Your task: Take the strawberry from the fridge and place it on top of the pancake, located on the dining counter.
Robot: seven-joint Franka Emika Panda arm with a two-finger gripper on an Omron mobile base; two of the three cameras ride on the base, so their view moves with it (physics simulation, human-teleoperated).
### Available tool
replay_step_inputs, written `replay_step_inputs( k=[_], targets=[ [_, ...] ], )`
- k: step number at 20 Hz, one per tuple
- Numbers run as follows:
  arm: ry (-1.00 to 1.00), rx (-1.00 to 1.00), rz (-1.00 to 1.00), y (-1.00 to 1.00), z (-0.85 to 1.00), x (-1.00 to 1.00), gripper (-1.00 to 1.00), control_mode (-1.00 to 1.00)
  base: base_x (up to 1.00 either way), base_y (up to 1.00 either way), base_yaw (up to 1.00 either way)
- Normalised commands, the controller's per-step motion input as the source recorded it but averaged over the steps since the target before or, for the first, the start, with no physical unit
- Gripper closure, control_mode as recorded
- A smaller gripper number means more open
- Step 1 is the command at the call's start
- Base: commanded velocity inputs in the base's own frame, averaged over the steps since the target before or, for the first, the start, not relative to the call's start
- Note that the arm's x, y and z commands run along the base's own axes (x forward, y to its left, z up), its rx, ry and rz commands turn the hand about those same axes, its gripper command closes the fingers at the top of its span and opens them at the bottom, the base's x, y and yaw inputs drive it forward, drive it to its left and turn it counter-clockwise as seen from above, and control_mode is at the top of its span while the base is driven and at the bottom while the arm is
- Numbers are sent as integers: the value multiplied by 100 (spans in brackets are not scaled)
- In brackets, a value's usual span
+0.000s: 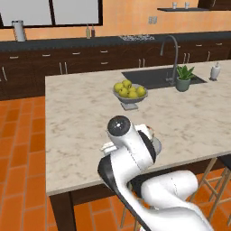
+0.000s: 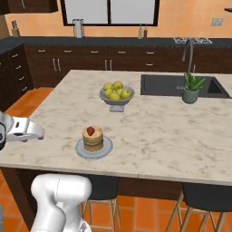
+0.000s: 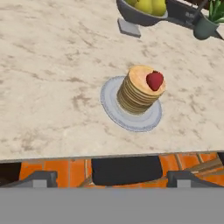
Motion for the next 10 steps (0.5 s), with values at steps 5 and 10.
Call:
replay_step_inputs(
  k=[5,10],
  targets=[
    [6,-26,10,87,-6,-39,-100,-100,0,0,0],
    [8,-7,3,45,-12,-2,-100,-100,0,0,0]
  ],
)
